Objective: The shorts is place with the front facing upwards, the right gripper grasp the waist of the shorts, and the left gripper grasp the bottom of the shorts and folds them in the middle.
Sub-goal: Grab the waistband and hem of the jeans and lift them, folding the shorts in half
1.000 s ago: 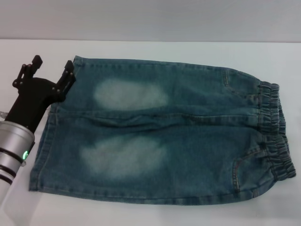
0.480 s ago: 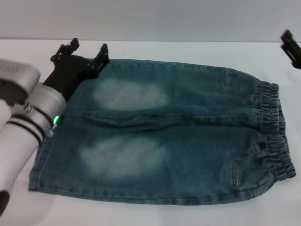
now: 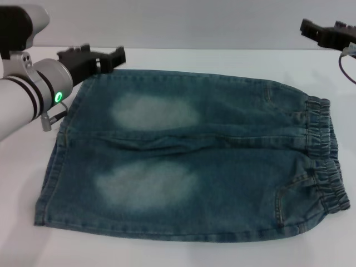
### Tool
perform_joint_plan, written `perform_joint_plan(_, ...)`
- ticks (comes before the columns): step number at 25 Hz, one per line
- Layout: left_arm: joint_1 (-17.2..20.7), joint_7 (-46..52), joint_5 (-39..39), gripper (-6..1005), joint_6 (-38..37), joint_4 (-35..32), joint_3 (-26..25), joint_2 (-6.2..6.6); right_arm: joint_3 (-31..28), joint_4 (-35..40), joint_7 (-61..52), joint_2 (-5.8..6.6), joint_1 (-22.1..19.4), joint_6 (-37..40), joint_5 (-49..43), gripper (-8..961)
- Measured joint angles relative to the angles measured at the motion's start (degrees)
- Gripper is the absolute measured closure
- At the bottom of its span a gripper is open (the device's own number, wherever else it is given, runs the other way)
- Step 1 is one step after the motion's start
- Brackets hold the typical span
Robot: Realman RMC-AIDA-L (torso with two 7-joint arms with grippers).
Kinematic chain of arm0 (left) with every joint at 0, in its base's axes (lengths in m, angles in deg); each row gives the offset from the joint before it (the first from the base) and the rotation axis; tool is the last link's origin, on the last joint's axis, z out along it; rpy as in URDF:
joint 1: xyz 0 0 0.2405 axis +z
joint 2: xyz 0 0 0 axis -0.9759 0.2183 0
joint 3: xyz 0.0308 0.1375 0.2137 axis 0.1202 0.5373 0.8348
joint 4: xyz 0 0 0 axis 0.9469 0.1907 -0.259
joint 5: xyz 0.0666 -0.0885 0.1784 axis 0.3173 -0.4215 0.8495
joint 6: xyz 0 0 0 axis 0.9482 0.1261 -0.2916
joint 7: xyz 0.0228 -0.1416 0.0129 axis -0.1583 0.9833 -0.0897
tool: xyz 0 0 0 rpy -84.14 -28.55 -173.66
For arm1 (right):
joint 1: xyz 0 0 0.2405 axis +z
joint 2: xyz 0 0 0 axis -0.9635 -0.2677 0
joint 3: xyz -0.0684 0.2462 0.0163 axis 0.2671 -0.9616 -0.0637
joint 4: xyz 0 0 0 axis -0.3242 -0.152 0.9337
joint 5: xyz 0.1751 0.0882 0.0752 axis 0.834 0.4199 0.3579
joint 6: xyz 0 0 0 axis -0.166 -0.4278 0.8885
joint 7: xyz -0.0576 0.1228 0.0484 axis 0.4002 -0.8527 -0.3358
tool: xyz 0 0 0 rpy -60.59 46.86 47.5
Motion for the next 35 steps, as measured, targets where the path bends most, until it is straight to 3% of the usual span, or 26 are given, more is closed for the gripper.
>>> perform_joint_plan(1,0.1,-0.9,0.1,211,11.5,-4.9,-3.5,-0.58,-2.2,2.6,0.7,-1.17,-0.3,-5.5,-1.5,185)
perform_joint_plan(2,0.1,-0.9,0.1,212,11.5,-4.9,-3.5,-0.58,-4.2,5.4,2.0,-2.38,-0.7,-10.5,-2.6,185)
perform_joint_plan(3,0.2,-4.1,0.1,212,22.6,-8.8,-7.6,-2.26,-6.1,8.4,3.9,-3.65,-1.0,-15.5,-2.8,185)
perform_joint_plan(4,0.2,-5.1,0.0,212,25.6,-9.7,-8.9,-2.68,-9.5,12.7,7.6,-5.64,-1.4,-24.3,-2.4,185)
perform_joint_plan(6,0.1,-5.9,0.0,213,28.6,-10.4,-9.7,-2.90,-12.8,16.9,10.6,-7.14,-1.5,-32.9,-1.7,185)
perform_joint_plan(7,-0.2,-6.8,-0.1,214,33.1,-11.4,-10.8,-3.08,-12.8,16.9,10.6,-7.14,-1.5,-32.9,-1.7,185)
perform_joint_plan(8,-0.2,-6.8,-0.1,214,33.1,-11.4,-10.8,-3.08,-13.9,18.6,11.6,-7.42,-1.5,-37.3,-1.4,184)
perform_joint_plan(10,-0.5,-7.6,1.3,215,42.6,-15.1,-11.4,-2.97,-15.5,21.7,12.7,-7.65,-1.6,-44.6,-1.2,184)
perform_joint_plan(14,1.9,-7.9,3.9,216,46.4,-20.9,-11.2,-3.11,-18.7,27.5,13.8,-8.12,-3.3,-54.7,-1.2,184)
perform_joint_plan(15,3.1,-8.1,4.6,217,50.2,-25.3,-11.3,-3.12,-19.7,28.7,14.0,-8.40,-4.0,-56.5,-1.4,184)
perform_joint_plan(18,3.2,-8.2,5.0,218,57.9,-28.8,-12.1,-2.98,-22.2,31.3,14.2,-8.84,-5.2,-62.2,-1.8,184)
perform_joint_plan(35,1.8,-5.0,9.1,224,82.2,-31.9,-12.2,-3.06,-23.8,31.1,13.2,-9.05,-10.2,-66.5,-2.4,190)
